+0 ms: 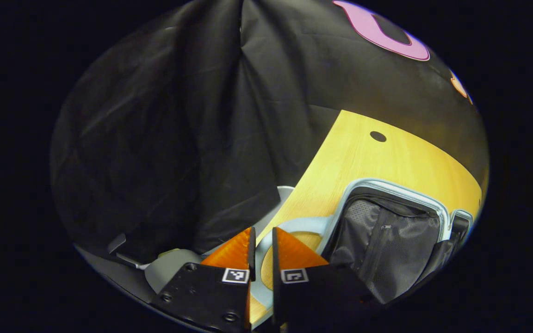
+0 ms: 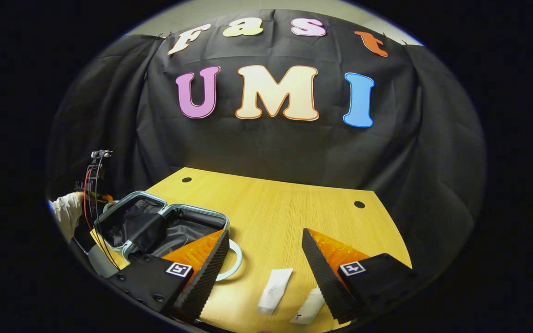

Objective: First open the suitcase, pack the skin care products into it, and then close the suitcase.

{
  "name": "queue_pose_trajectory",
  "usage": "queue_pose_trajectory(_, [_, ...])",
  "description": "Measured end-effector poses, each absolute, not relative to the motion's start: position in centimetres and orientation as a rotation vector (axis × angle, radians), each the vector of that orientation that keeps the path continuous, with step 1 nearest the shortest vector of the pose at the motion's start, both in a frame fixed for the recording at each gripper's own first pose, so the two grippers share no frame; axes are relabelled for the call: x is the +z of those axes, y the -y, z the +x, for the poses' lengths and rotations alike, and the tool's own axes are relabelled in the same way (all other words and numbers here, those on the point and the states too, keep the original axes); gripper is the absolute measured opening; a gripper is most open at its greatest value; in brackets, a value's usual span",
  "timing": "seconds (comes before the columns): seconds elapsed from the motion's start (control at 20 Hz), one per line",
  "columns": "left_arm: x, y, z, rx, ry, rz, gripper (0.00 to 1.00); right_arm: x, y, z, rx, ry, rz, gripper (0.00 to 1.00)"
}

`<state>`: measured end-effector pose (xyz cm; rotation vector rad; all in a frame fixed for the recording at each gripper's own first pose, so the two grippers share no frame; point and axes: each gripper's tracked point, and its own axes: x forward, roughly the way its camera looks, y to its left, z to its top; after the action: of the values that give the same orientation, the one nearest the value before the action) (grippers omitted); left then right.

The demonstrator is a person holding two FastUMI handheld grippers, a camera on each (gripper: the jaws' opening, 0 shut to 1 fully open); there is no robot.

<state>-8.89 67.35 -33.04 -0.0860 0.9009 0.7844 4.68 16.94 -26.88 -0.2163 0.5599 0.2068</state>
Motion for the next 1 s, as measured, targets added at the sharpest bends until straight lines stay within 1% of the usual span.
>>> queue_pose_trajectory(0.05, [-32.8, -67.4, -8.9, 0.801, -0.88, -0.082, 0.39, -26.8, -16.8, 4.4, 0.208, -0.555, -0.214, 1.0])
queue_pose_trajectory(0.1, [-33.9, -68.2, -9.2, 0.825, -0.874, -0.068, 0.67, -26.7, -16.5, 4.3, 0.208, -0.554, -0.211, 1.0])
queue_pose_trajectory(0.15, [-33.0, -68.1, -9.9, 0.858, -0.876, -0.052, 0.95, -26.8, -16.4, 4.3, 0.208, -0.554, -0.207, 1.0])
queue_pose_trajectory(0.25, [-31.0, -67.8, -10.0, 0.9, -0.83, -0.028, 0.95, -26.2, -15.8, 4.2, 0.208, -0.537, -0.202, 1.0])
queue_pose_trajectory(0.35, [-28.0, -66.8, -8.8, 0.904, -0.705, -0.003, 0.95, -25.3, -15.2, 4.4, 0.206, -0.506, -0.206, 1.0])
queue_pose_trajectory(0.5, [-19.6, -62.6, -5.7, 0.842, -0.475, 0.02, 0.95, -23.1, -14.0, 6.1, 0.201, -0.446, -0.195, 1.0])
queue_pose_trajectory(0.55, [-16.4, -60.9, -4.9, 0.822, -0.412, 0.043, 0.99, -22.3, -13.7, 6.5, 0.2, -0.419, -0.186, 1.0])
queue_pose_trajectory(0.6, [-13.5, -59.0, -4.6, 0.794, -0.363, 0.062, 0.95, -21.4, -13.4, 7.0, 0.2, -0.393, -0.179, 1.0])
queue_pose_trajectory(0.65, [-11.0, -56.7, -3.9, 0.755, -0.318, 0.079, 0.99, -20.6, -13.0, 7.1, 0.203, -0.368, -0.174, 1.0])
queue_pose_trajectory(0.7, [-9.0, -54.4, -3.7, 0.715, -0.278, 0.09, 0.94, -19.8, -12.6, 7.5, 0.205, -0.345, -0.171, 1.0])
queue_pose_trajectory(0.75, [-7.0, -52.2, -3.7, 0.674, -0.243, 0.105, 0.94, -19.0, -12.1, 7.6, 0.208, -0.326, -0.166, 0.99])
queue_pose_trajectory(0.9, [-0.6, -43.7, -6.2, 0.568, -0.127, 0.154, 0.98, -16.9, -10.1, 7.9, 0.2, -0.274, -0.147, 1.0])
queue_pose_trajectory(0.95, [0.4, -40.8, -7.3, 0.519, -0.11, 0.149, 0.93, -16.2, -9.4, 7.8, 0.198, -0.261, -0.134, 1.0])
queue_pose_trajectory(1.0, [1.5, -38.3, -8.6, 0.467, -0.1, 0.137, 0.96, -15.7, -8.7, 7.6, 0.195, -0.247, -0.124, 1.0])
